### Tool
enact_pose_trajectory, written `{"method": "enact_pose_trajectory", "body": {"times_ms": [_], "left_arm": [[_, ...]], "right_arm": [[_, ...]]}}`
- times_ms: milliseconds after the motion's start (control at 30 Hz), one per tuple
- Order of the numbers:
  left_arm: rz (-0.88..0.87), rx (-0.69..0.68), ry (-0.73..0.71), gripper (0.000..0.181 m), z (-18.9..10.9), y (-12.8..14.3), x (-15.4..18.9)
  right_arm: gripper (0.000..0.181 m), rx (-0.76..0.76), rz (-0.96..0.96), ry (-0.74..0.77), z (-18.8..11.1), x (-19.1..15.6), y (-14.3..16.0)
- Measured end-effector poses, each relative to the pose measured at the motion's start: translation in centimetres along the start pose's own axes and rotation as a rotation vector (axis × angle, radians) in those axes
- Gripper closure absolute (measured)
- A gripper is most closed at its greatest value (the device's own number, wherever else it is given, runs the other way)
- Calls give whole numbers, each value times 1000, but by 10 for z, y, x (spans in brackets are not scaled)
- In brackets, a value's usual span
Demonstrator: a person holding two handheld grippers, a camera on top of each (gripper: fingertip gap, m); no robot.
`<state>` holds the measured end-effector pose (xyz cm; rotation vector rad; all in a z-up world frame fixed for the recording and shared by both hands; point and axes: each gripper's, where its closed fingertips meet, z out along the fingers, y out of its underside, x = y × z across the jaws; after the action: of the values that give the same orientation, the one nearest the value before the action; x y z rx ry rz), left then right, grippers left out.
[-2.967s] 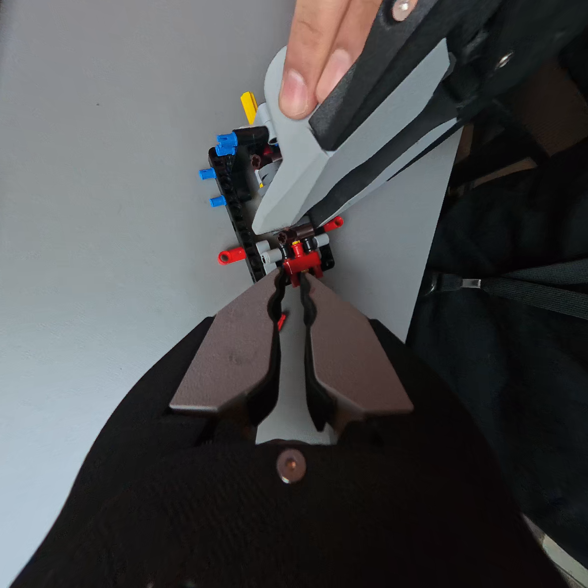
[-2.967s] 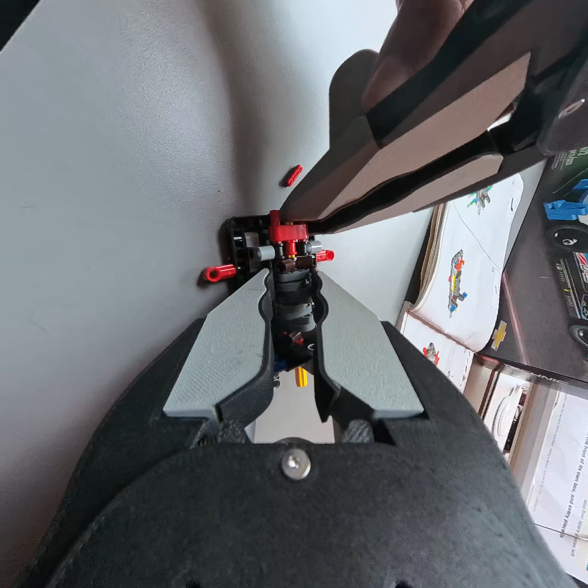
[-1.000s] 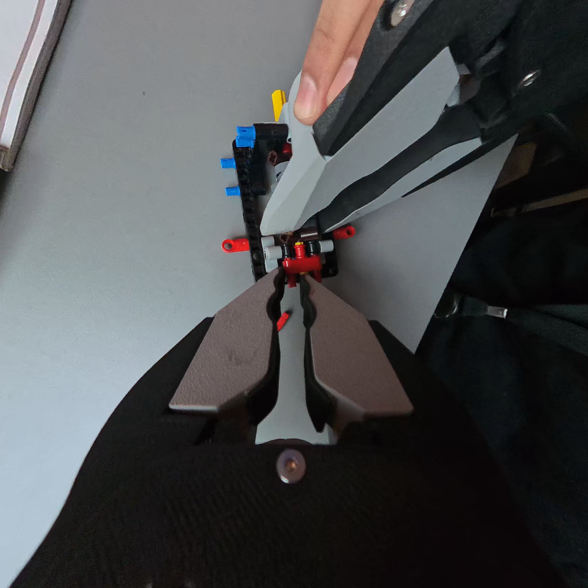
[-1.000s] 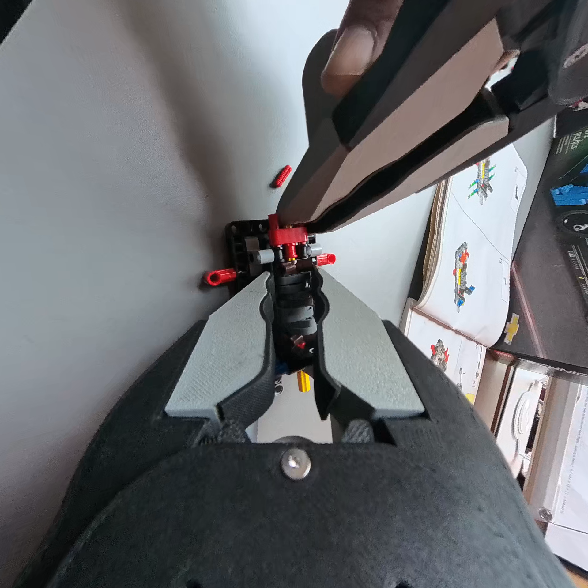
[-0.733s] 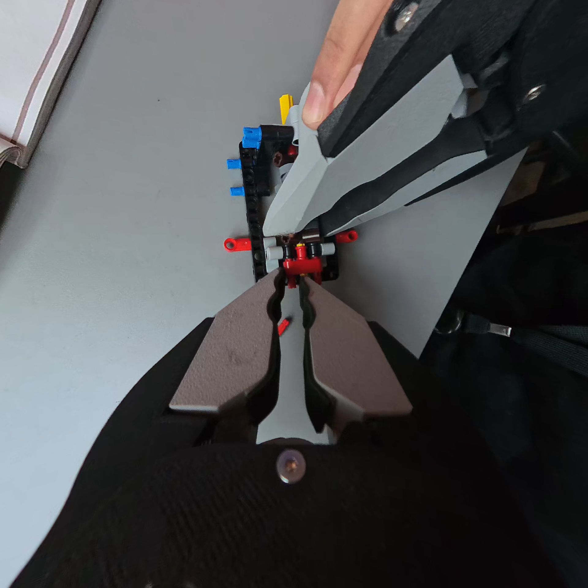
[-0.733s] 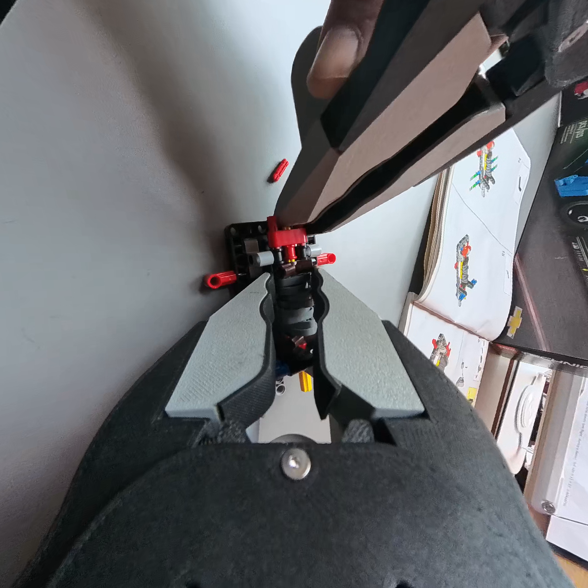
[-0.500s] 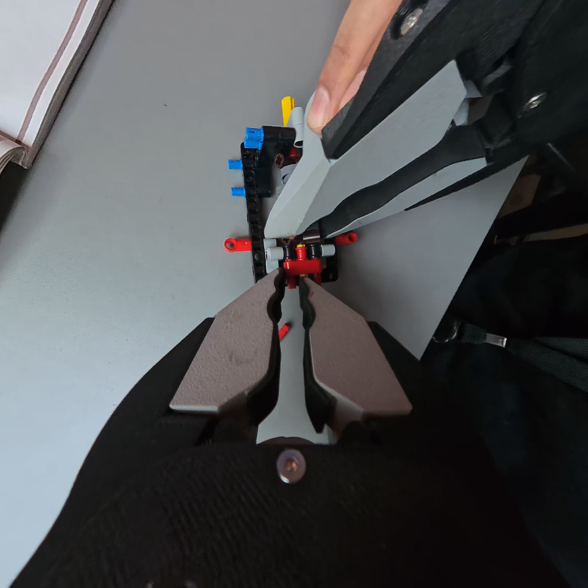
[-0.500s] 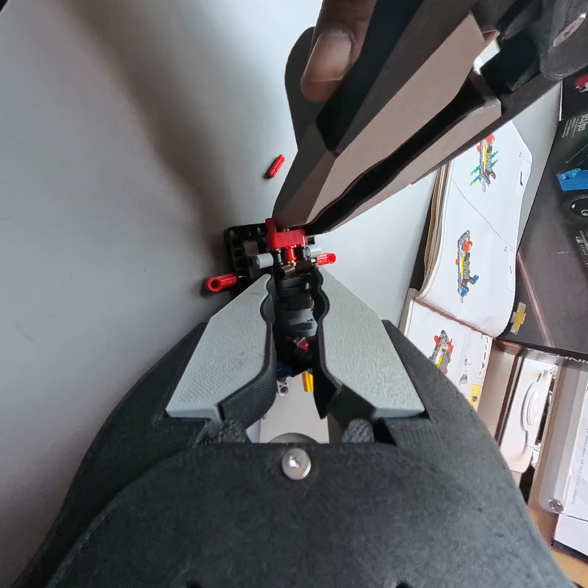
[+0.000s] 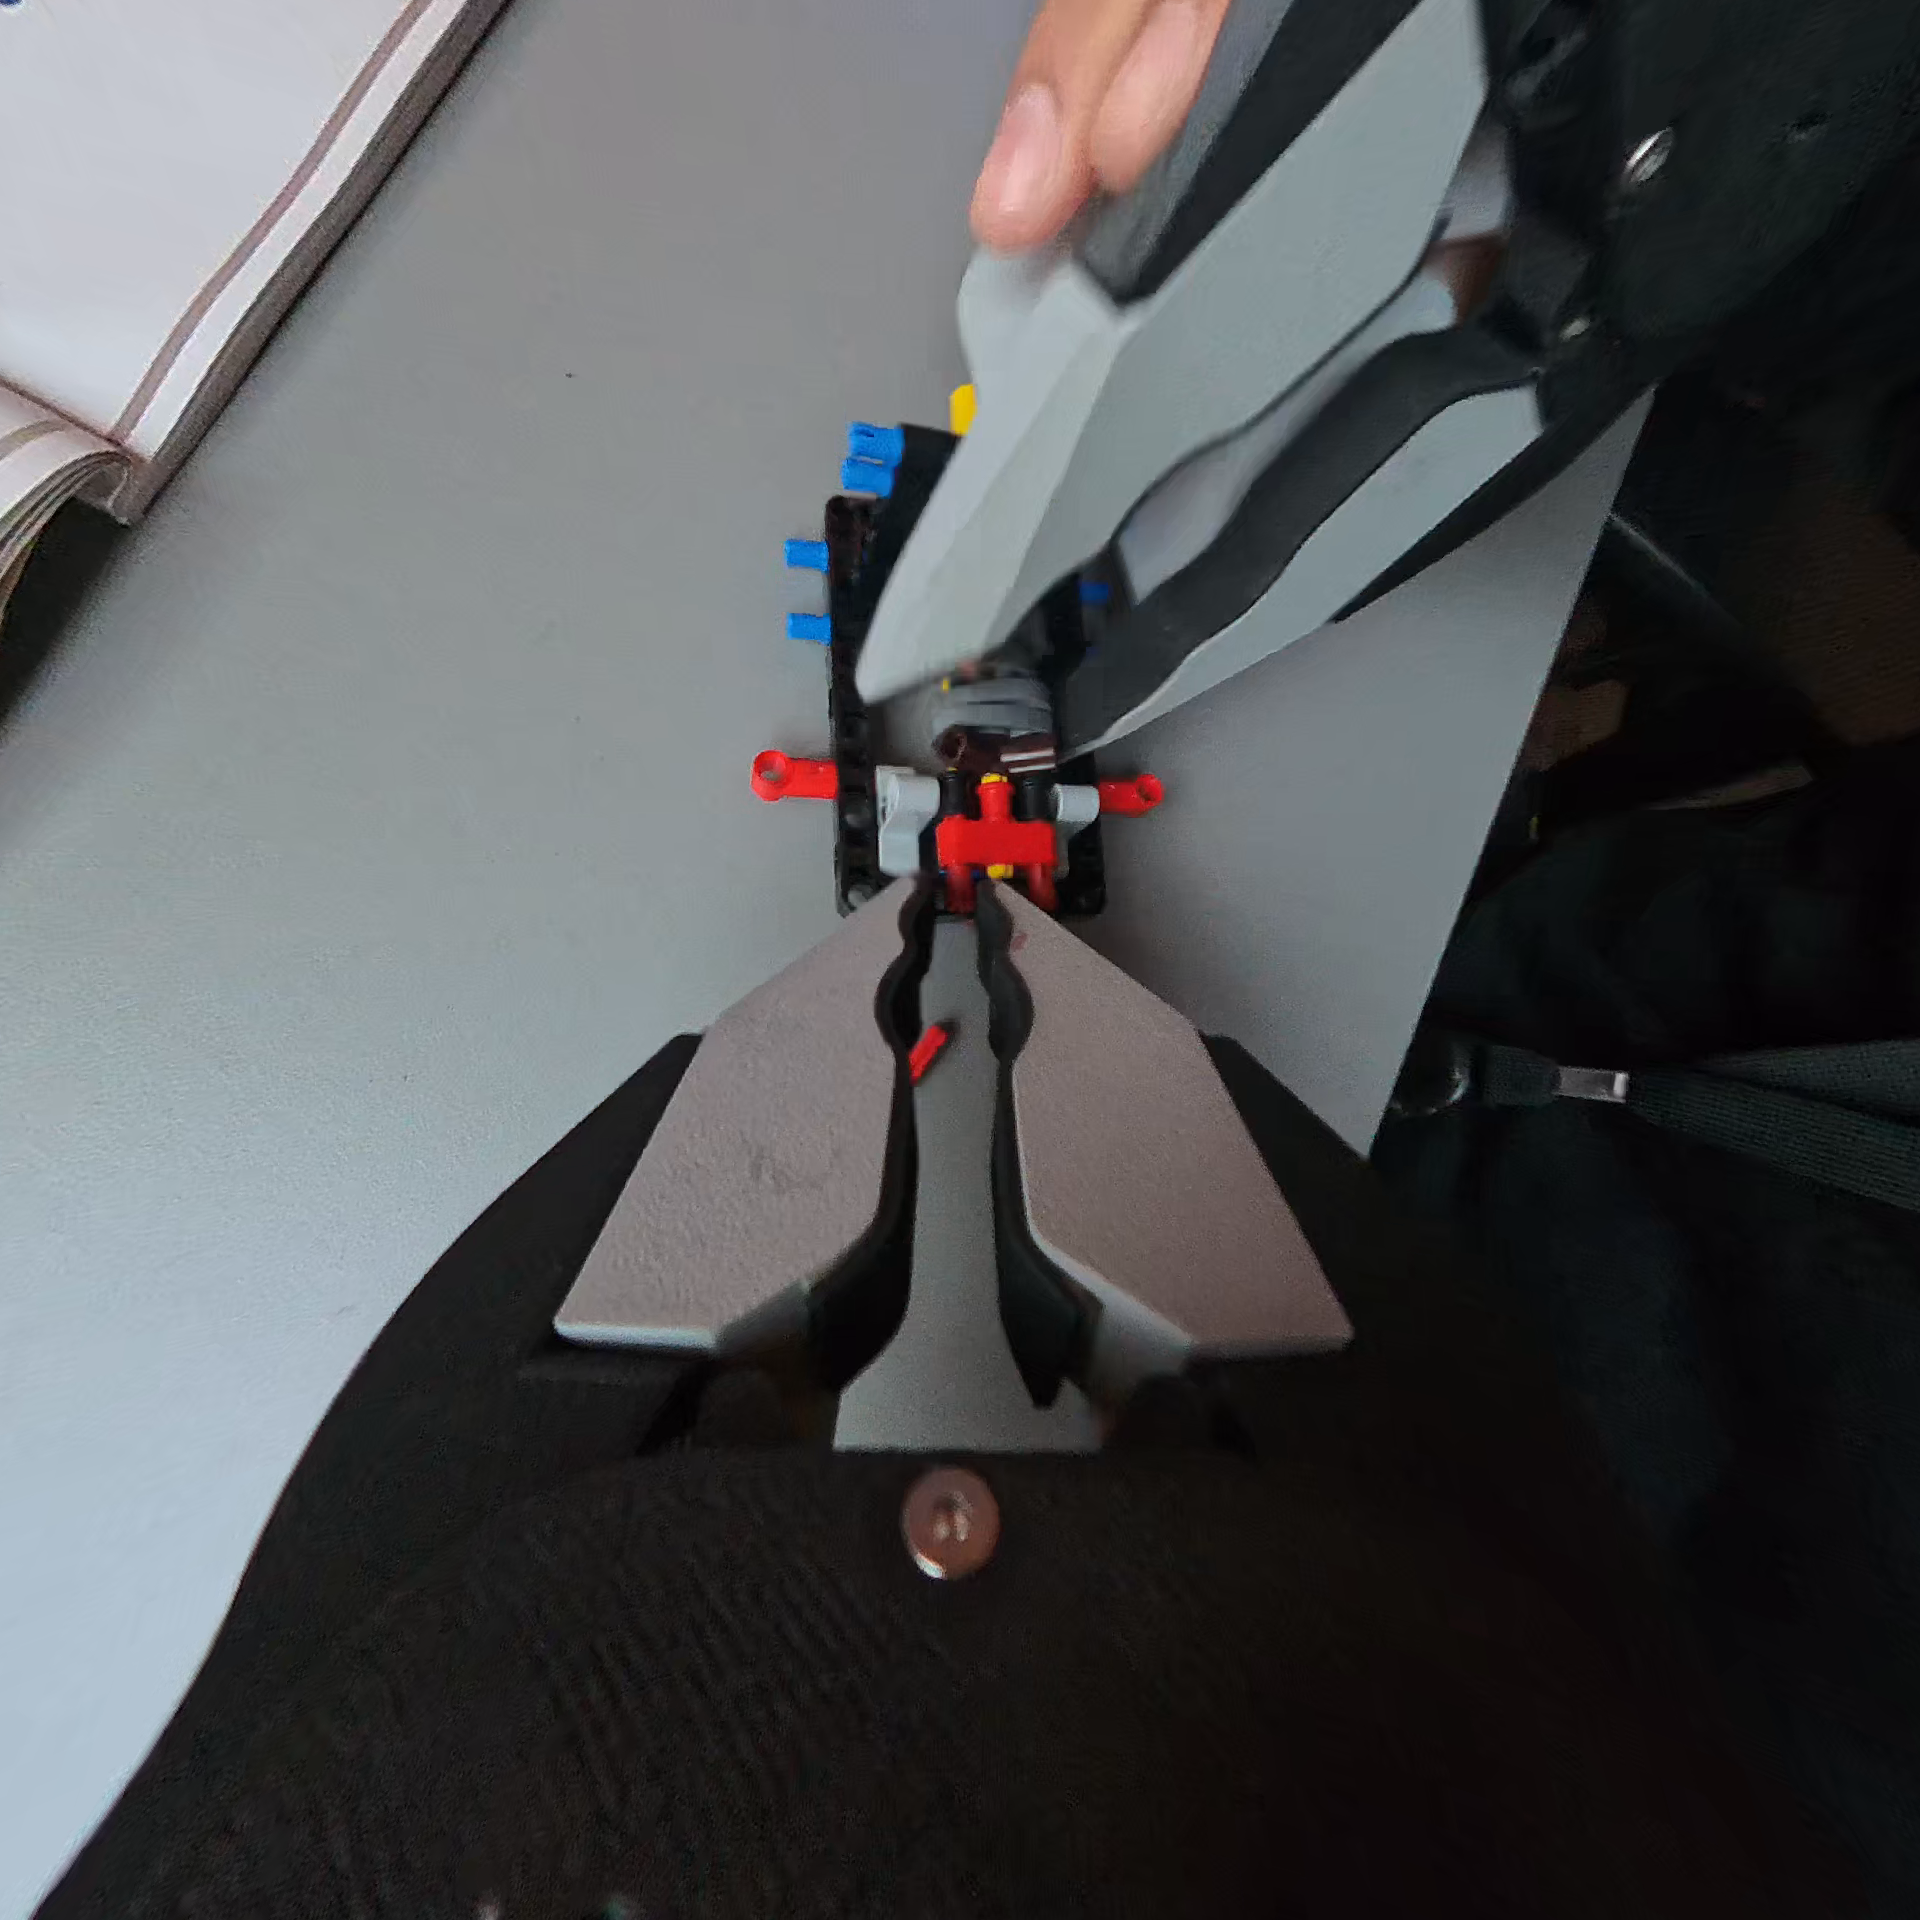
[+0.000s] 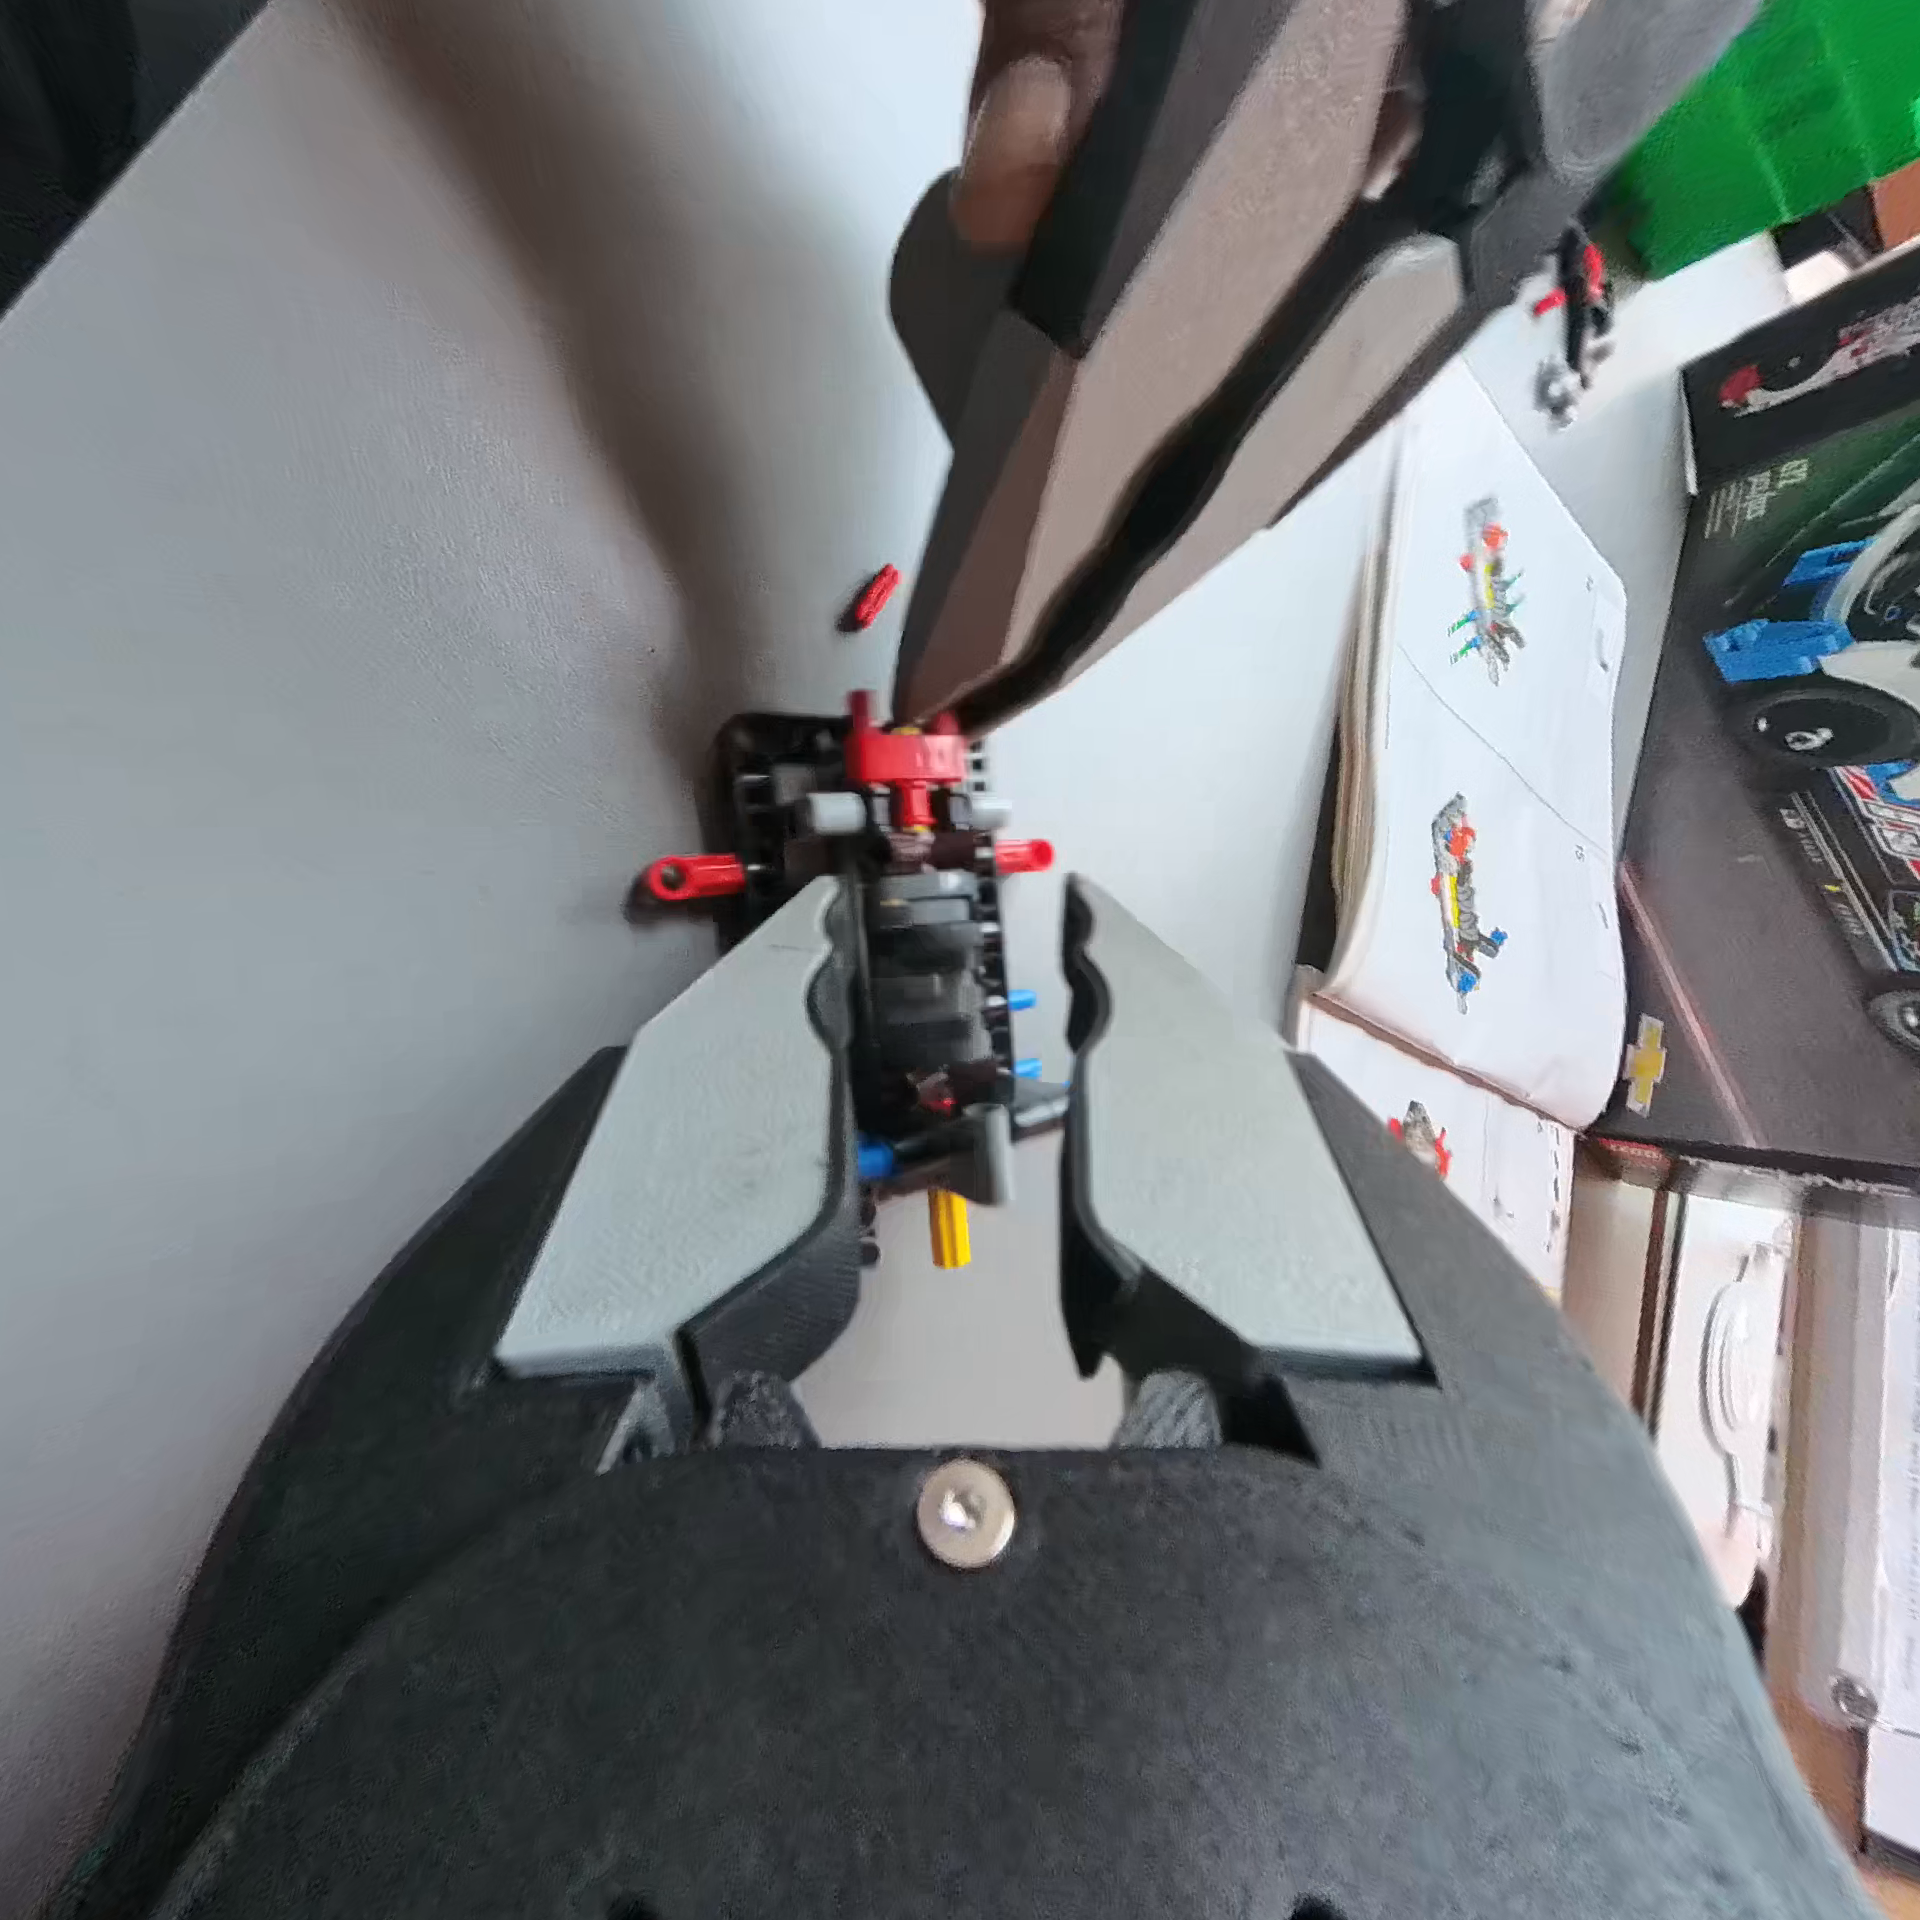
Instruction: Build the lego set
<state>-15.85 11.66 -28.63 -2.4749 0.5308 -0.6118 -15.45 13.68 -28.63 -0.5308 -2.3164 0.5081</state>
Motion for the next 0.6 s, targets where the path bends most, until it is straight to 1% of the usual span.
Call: {"method": "enact_pose_trajectory", "body": {"times_ms": [33, 67, 133, 233, 267, 333, 400, 467, 533, 600], "left_arm": [[8, -18, -32, 171, -1, 3, -4], [11, -32, -46, 169, -1, 6, -6], [1, -31, -40, 169, -1, 9, -8], [-7, -32, -30, 163, -5, 13, -8], [-2, -24, -37, 161, -7, 13, -8], [2, -1, -30, 160, -11, 14, -7], [-6, 34, -1, 160, -14, 12, -2], [-22, 68, 23, 160, -14, 9, 1], [-30, 81, 47, 158, -13, 8, 3], [-42, 85, 65, 156, -10, 8, 3]], "right_arm": [[140, 13, 15, 10, -4, 3, -2], [139, 38, 29, 13, -9, 4, -5], [130, 104, 54, 23, -17, 7, -13], [128, 143, 139, 39, -34, 18, -8], [129, 167, 184, 44, -42, 23, -4], [143, 219, 271, 13, -59, 26, 8], [142, 234, 346, -49, -68, 21, 25], [145, 230, 396, -126, -69, 10, 38], [145, 211, 423, -156, -63, 5, 49], [153, 194, 421, -157, -56, 2, 55]]}}
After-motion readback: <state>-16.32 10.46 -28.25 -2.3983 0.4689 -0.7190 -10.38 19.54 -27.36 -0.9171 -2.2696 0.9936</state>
